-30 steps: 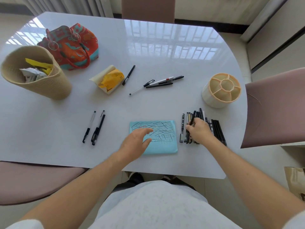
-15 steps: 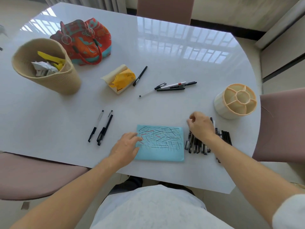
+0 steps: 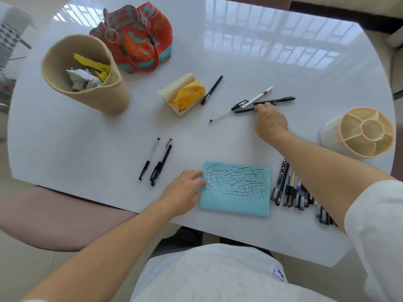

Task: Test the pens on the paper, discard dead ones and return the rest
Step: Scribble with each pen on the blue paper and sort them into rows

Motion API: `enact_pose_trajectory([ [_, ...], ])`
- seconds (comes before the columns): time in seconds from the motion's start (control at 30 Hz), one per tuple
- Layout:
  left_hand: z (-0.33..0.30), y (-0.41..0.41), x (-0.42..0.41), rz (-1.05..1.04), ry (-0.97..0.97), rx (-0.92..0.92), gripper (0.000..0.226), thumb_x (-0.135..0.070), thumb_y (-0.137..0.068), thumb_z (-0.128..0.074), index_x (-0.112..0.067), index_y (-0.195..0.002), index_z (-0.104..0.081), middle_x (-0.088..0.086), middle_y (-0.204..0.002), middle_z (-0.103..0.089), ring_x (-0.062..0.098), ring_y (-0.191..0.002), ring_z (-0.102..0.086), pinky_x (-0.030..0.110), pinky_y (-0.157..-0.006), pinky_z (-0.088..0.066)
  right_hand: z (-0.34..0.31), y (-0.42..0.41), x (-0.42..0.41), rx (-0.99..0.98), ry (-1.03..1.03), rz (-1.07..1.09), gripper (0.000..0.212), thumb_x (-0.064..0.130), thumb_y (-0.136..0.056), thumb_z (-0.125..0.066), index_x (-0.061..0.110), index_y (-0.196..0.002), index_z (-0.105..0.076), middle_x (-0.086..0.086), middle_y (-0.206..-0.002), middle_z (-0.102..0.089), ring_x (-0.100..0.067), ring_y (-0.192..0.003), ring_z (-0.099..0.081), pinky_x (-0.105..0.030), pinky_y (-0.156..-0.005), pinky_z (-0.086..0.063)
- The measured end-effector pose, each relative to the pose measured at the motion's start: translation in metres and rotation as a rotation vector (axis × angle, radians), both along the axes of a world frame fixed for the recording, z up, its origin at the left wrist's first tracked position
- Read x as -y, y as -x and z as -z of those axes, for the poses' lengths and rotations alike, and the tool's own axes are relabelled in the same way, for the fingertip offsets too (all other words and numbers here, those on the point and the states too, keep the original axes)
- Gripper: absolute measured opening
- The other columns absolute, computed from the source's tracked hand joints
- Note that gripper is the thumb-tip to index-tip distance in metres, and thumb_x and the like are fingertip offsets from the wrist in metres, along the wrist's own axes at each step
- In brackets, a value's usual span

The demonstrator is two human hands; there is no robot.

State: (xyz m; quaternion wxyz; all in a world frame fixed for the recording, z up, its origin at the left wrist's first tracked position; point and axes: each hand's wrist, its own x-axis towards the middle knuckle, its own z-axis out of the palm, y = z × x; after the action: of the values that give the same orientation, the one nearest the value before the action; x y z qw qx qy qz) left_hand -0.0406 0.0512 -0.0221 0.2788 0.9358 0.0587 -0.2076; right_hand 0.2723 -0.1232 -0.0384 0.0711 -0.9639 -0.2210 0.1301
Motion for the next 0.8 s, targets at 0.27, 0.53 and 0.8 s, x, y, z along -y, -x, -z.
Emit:
enact_pose_trajectory([
  [0.27,0.002,0.001,-0.001,0.01,-0.004,-0.008,0.034,-0.025,-0.094,-0.053,-0.026,-0.127,-0.062,-0.005,-0.153,-0.036,0.016,-0.142,-0.027,0.041,-0.108,-0.038,0.0,-0.019,-0.005,0.064,0.124,-0.155,0.04,-0.006,-0.084,-0.05,0.009,-0.121,-0.056,-0.015,-0.129,-0.053,-0.036,-0.118,-0.049,-0.043,-0.081,-0.049],
  [0.53,-0.005,-0.004,0.002,-0.134,0.146,-0.023,0.027,-0.023,-0.096,-0.058,-0.03,-0.121,-0.065,-0.011,-0.141,-0.051,0.005,-0.132,-0.04,0.025,-0.108,-0.033,-0.018,0.031,0.011,-0.14,-0.019,-0.11,0.021,0.016,-0.083,-0.059,0.018,-0.103,-0.061,-0.003,-0.101,-0.059,-0.03,-0.086,-0.059,-0.034,-0.074,-0.046],
  [0.8,-0.037,-0.024,0.031,-0.377,0.56,0.01,0.027,-0.026,-0.096,-0.061,-0.05,-0.109,-0.061,-0.021,-0.106,-0.07,0.001,-0.092,-0.067,0.024,-0.087,-0.054,-0.057,0.159,0.067,-0.766,-0.896,0.518,0.006,0.002,-0.088,-0.068,0.008,-0.087,-0.071,-0.008,-0.075,-0.07,-0.026,-0.063,-0.071,-0.044,-0.073,-0.063],
])
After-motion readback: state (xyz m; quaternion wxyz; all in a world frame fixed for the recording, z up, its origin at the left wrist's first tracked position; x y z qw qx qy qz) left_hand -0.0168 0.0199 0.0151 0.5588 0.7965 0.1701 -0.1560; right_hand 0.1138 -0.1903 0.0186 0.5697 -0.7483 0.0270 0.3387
